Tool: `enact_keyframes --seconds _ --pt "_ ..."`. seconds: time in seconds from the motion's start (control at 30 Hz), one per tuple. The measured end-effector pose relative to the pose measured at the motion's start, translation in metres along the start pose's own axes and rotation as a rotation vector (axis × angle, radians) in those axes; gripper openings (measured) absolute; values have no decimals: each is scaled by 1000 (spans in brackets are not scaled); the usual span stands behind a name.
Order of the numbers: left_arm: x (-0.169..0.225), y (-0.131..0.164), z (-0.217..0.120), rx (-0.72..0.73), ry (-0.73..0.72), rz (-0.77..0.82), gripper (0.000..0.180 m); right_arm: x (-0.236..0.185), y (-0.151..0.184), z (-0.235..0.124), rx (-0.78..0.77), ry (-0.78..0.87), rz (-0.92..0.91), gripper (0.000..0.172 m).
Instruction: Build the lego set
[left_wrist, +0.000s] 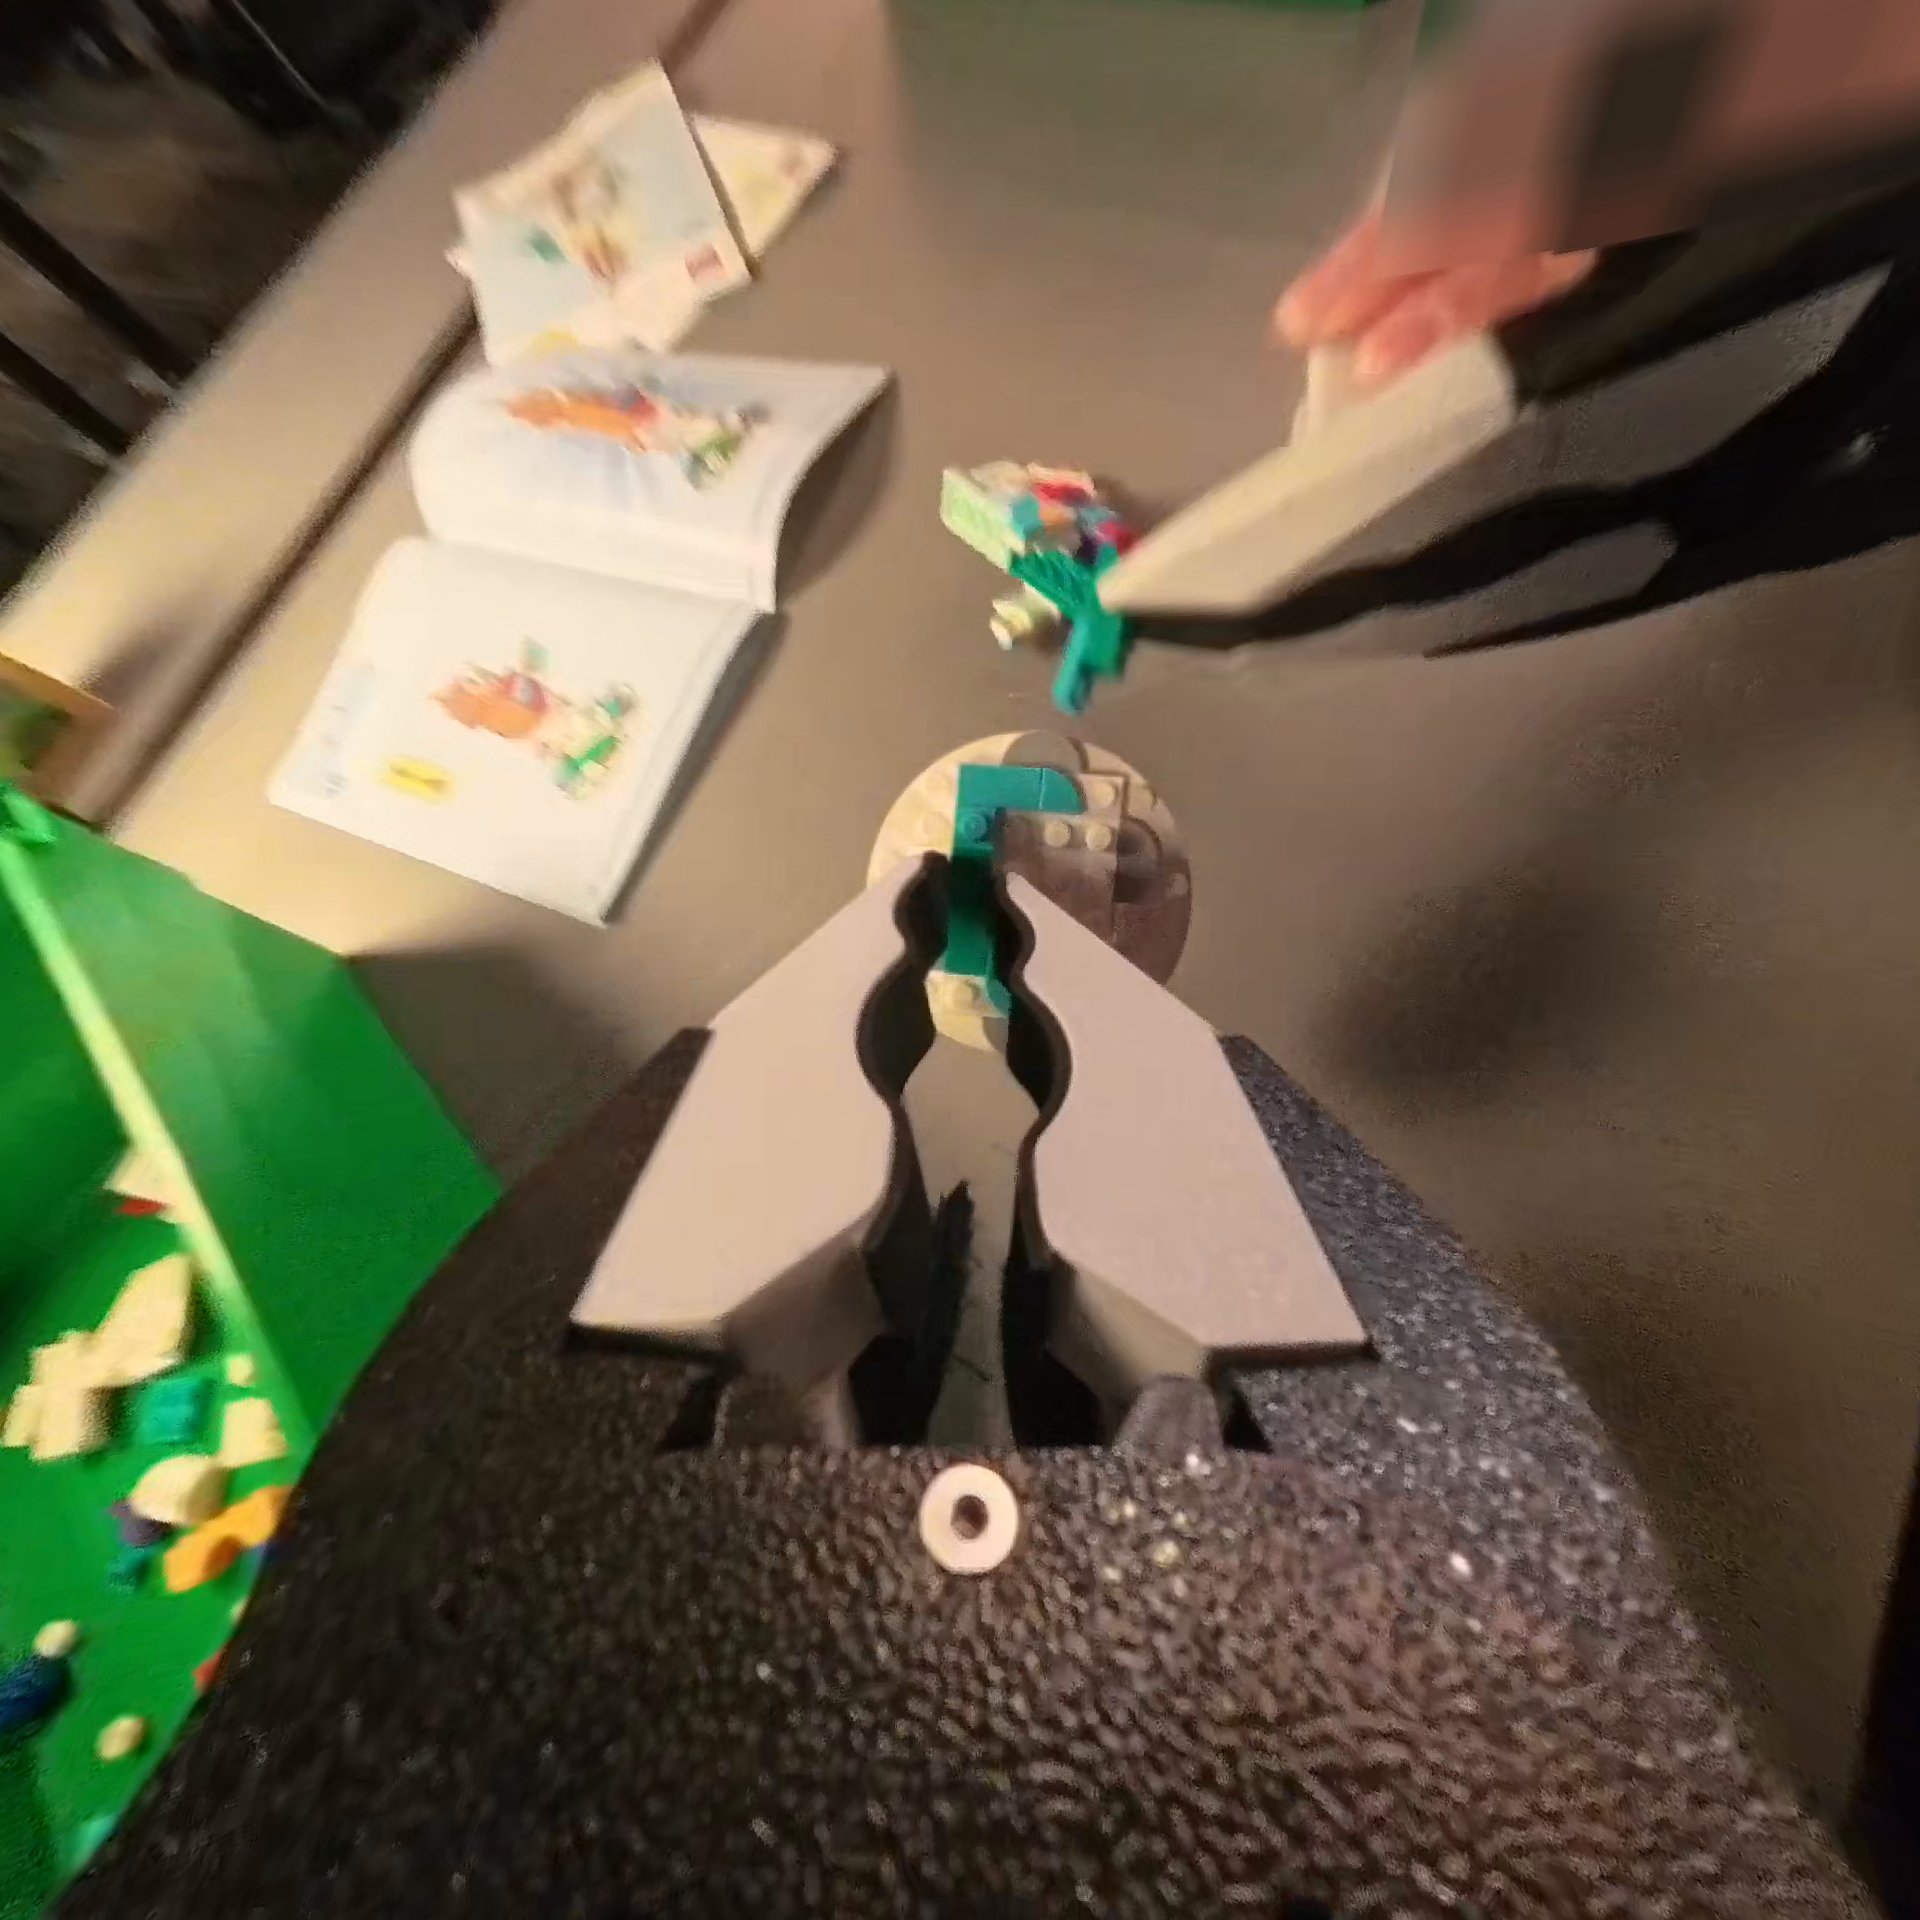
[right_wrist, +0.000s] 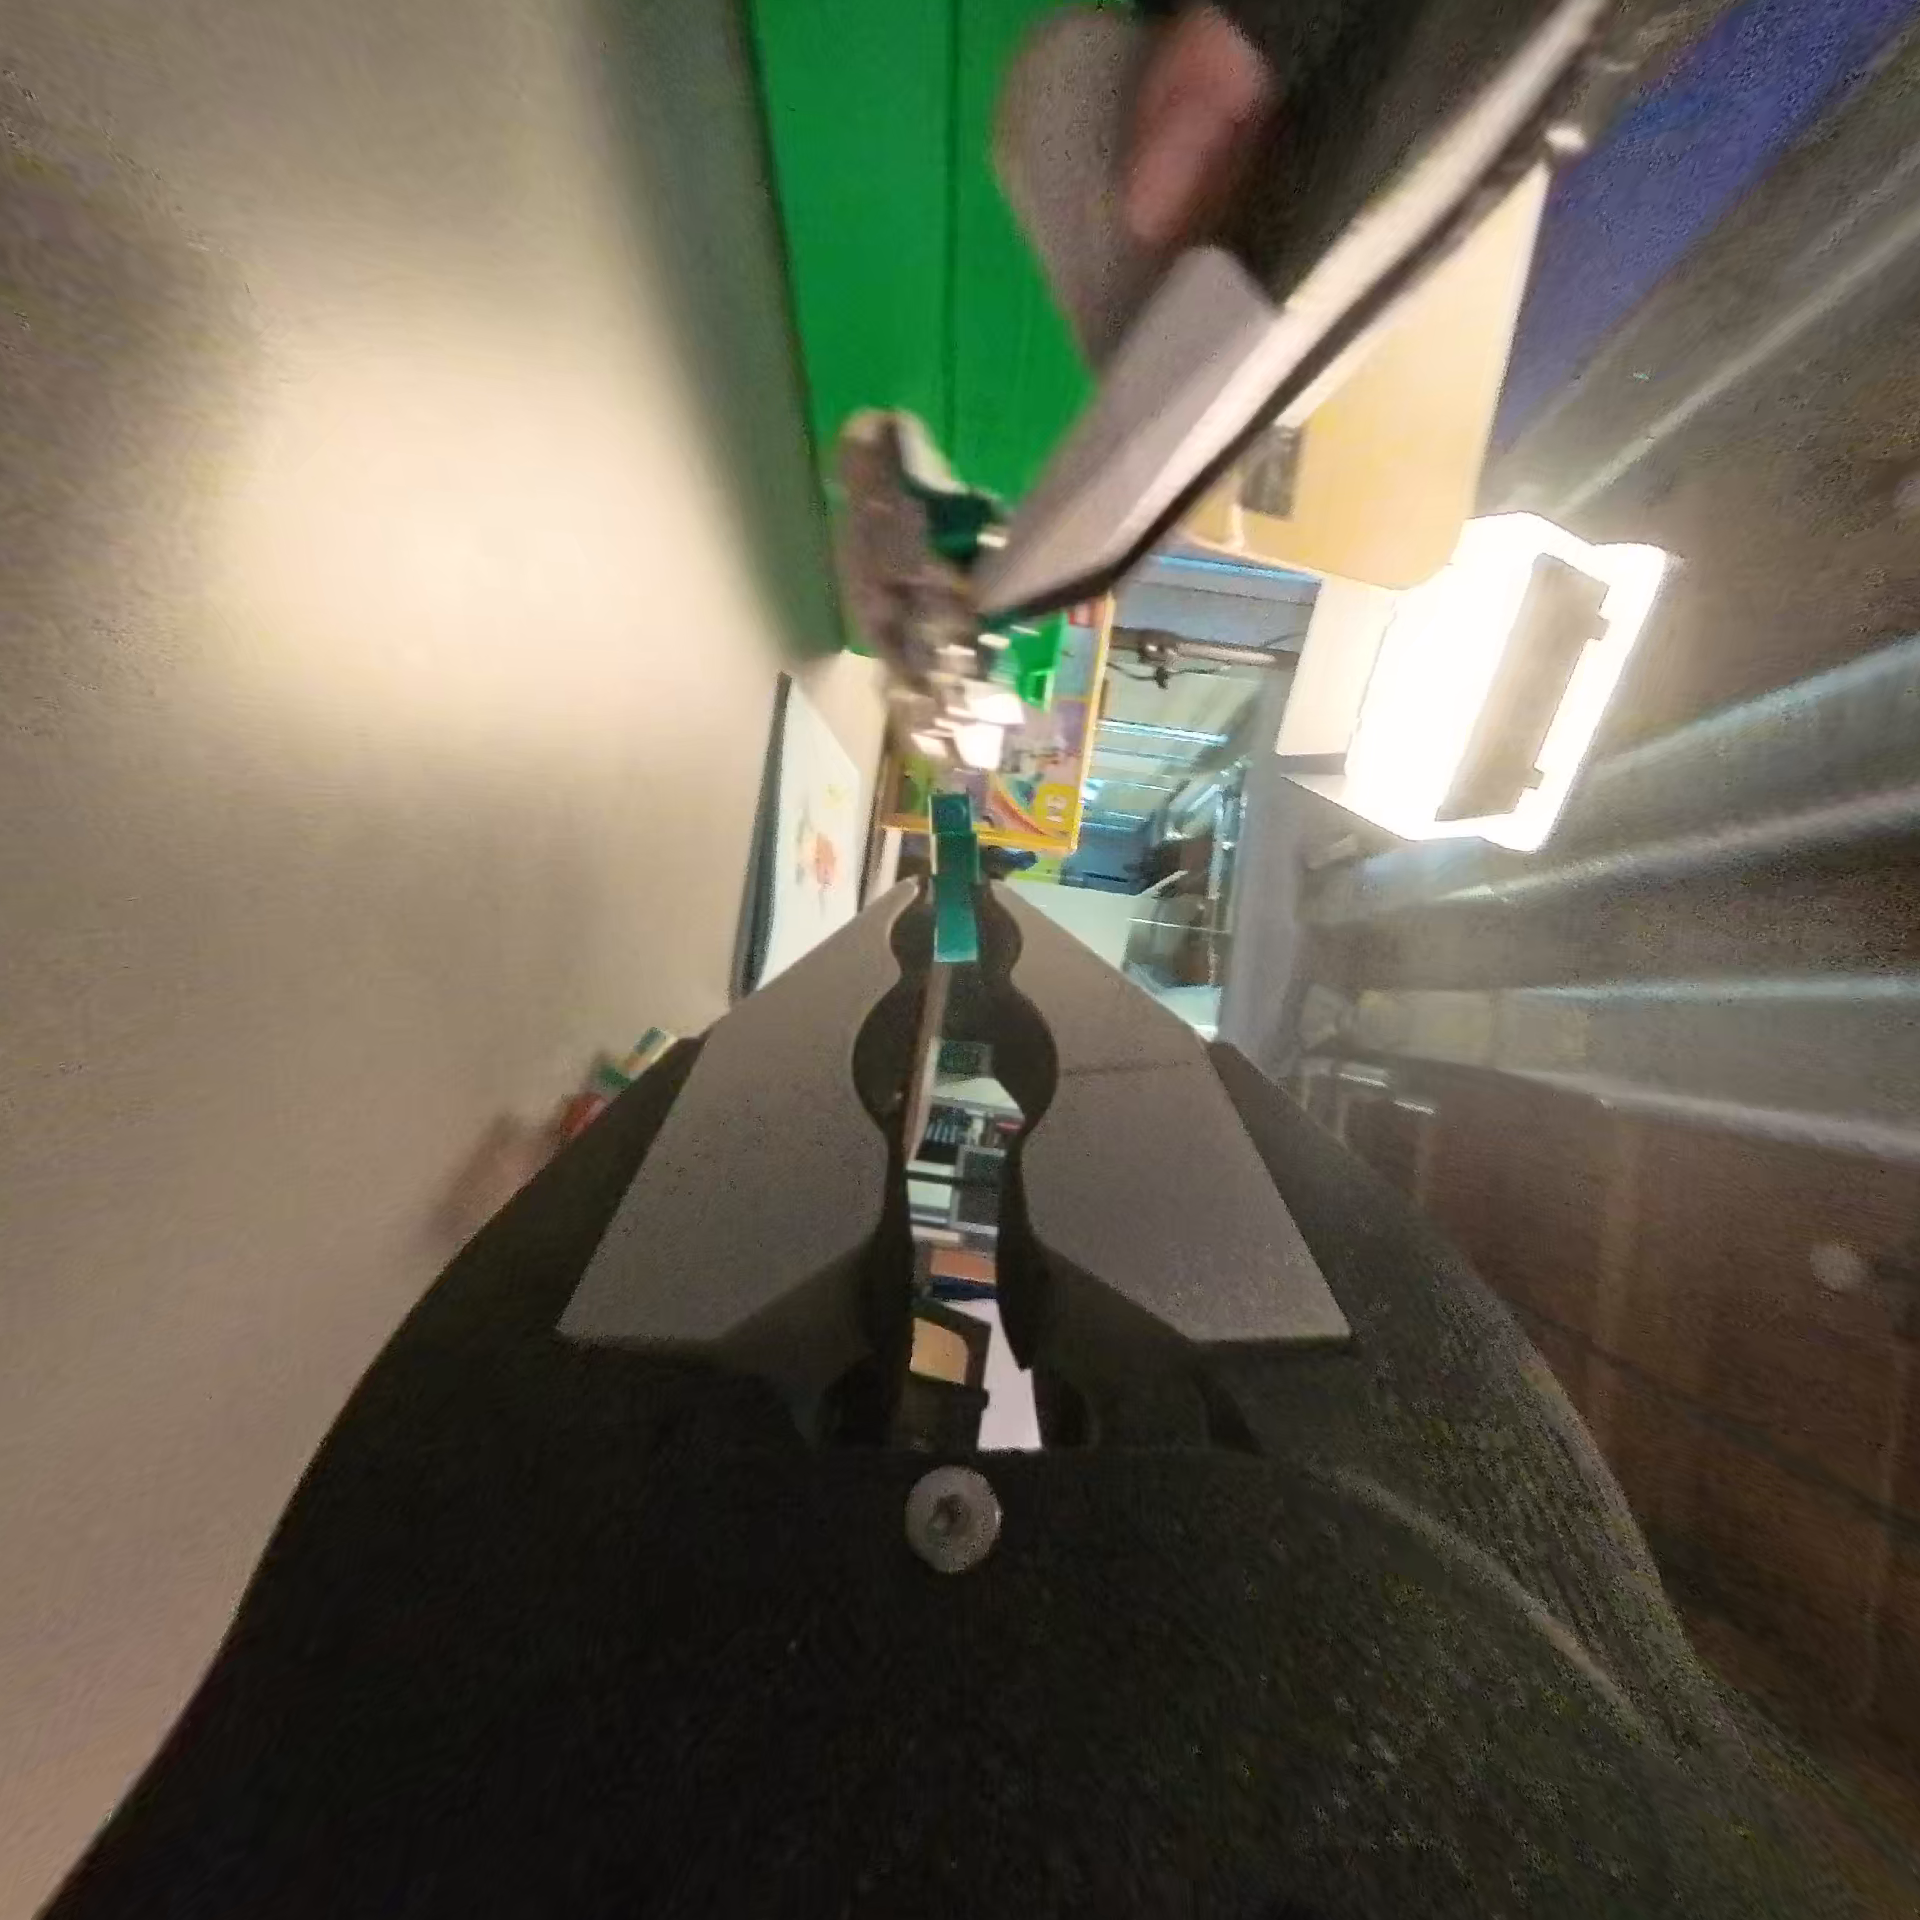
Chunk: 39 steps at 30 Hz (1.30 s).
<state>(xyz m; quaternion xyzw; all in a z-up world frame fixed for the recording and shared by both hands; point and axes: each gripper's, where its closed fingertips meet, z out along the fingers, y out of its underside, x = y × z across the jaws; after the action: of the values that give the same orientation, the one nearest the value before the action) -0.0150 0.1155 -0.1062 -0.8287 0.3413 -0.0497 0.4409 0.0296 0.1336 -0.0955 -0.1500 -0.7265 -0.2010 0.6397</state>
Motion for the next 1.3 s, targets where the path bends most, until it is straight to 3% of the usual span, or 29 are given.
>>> enact_keyframes --seconds 0.27,0.37,0.43,0.53,0.6,0.77,0.87,1.03,1.13,1.2,1.3 --pt "16 38 34 -128 113 -143 6 13 -10 -4 52 198 6 6" --pt "23 37 31 -104 151 -184 38 13 -13 -5 72 223 32 5" --pt "26 18 21 16 165 -144 47 12 -15 -5 96 211 61 6" --pt "29 -22 -6 295 204 -124 26 17 -21 -9 165 176 194 6" --pt "27 -35 -19 393 254 -175 18 24 -24 -12 194 180 215 6" --pt "33 -41 -28 436 386 -232 14 32 -32 -16 237 170 213 6" --pt "37 -43 -29 439 412 -240 2 33 -37 -18 254 164 208 6" --pt "39 -40 -32 431 470 -252 0 34 -45 -24 319 105 297 5" --pt "9 -21 -20 360 292 -253 0 60 -59 -43 443 145 438 4" --pt "11 -28 -31 423 355 -322 0 76 -58 -49 454 173 472 4" --pt "16 -32 -36 431 330 -289 0 84 -54 -52 466 184 515 4"
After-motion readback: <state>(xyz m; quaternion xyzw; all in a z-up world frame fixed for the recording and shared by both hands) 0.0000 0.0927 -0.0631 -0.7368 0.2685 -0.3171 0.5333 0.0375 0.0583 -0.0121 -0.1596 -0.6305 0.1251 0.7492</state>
